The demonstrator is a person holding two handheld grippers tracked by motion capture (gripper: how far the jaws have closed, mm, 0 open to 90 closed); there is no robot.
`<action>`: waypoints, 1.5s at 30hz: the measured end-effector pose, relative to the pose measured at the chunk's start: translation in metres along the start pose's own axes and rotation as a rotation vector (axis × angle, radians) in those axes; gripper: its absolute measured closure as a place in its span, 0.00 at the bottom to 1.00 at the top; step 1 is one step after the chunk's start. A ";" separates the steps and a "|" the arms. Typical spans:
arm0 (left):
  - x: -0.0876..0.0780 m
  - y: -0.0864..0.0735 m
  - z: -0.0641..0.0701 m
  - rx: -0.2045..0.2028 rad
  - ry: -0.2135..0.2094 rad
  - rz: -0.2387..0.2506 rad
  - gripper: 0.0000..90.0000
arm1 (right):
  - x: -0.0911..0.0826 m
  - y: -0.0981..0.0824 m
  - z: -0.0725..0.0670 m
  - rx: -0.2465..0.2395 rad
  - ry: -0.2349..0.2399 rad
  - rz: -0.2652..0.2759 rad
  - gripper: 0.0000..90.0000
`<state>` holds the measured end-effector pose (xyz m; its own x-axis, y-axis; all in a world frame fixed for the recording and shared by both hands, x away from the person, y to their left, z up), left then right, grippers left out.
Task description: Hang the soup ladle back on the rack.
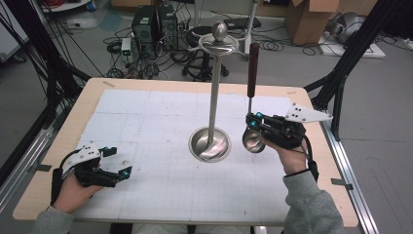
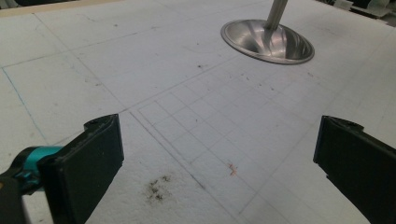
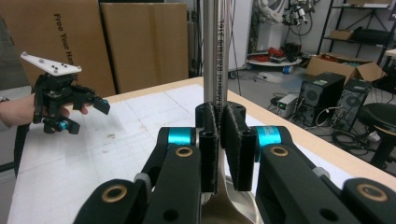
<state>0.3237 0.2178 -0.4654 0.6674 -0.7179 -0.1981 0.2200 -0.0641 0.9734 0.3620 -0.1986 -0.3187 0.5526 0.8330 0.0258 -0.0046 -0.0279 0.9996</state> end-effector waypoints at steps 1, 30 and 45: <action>0.000 0.000 0.000 0.000 0.000 0.000 0.02 | 0.001 0.000 0.000 0.000 0.002 -0.003 0.94; 0.000 -0.001 0.000 -0.001 -0.003 -0.006 0.02 | 0.020 -0.009 0.000 0.017 0.033 -0.031 0.94; 0.000 -0.002 0.000 -0.003 -0.004 -0.012 0.02 | 0.024 -0.013 0.001 0.025 0.048 -0.048 0.94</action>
<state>0.3235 0.2175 -0.4671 0.6619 -0.7197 -0.2096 0.2303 -0.0709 0.9705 0.3761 -0.1787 -0.3311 0.5109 0.8594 -0.0209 0.0420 -0.0007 0.9991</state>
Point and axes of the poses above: each handheld gripper's, and its own axes: x roughly forward along the jaws, y roughly out of its top, z roughly to its right, the point moved 8 cm from there along x, roughly forward along the jaws, and after that the axes turned 12 degrees about z, right-handed, at the moved point
